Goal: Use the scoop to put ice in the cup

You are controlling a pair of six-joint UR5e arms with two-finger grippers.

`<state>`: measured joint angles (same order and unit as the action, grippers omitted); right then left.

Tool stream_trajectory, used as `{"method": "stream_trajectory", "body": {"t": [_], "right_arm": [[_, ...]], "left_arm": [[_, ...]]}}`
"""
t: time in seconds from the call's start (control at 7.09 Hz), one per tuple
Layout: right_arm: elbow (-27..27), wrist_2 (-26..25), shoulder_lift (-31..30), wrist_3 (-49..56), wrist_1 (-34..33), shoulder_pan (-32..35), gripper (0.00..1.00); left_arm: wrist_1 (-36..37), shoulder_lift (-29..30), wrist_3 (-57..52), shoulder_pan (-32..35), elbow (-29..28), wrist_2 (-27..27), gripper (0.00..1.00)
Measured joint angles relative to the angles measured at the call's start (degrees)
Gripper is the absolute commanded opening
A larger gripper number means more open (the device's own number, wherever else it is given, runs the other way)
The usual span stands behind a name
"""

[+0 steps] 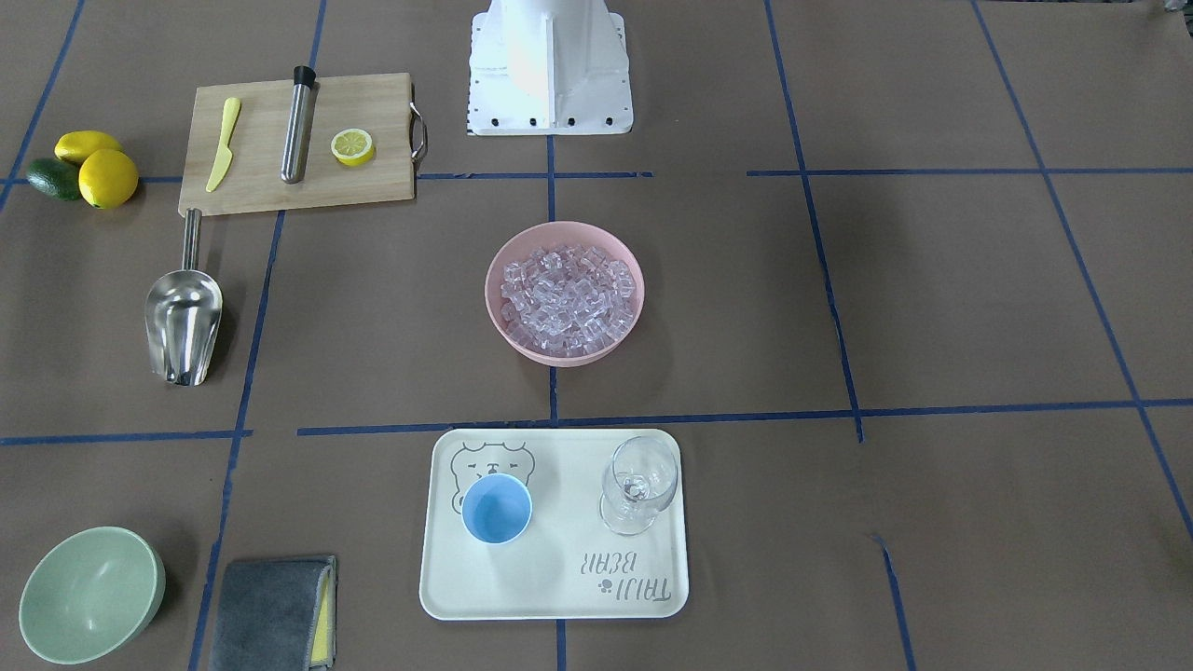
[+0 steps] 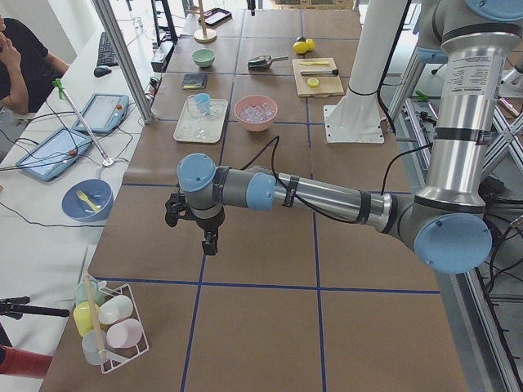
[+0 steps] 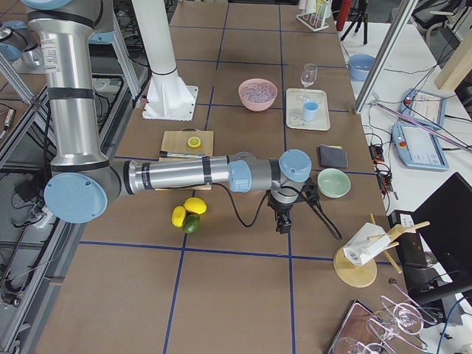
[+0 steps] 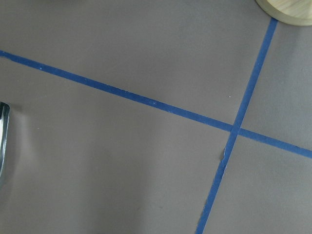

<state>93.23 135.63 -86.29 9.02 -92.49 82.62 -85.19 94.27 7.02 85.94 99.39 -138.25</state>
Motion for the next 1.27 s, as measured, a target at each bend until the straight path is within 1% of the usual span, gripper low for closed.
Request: {"method": "stream_trajectory", "body": {"t": [0.42,0.99,1.27], "right_arm": [[0.08,-0.01,0.38,-0.04,0.03,0.0,1.0],[0.22,0.36,-0.01,-0.26,0.62,0.0,1.0],[1.58,0.48,-1.7,-1.02,2.19,0.0,1.0]], "left_arm": [[-0.42,-2.16,-1.93,-0.01,2.78,-0.27,1.0],[-0.68,-2.59,-1.84,-0.03,1.41,0.01,1.0],[-1.26,-1.71,-1.77,-0.2,1.99,-0.34,1.0]]}}
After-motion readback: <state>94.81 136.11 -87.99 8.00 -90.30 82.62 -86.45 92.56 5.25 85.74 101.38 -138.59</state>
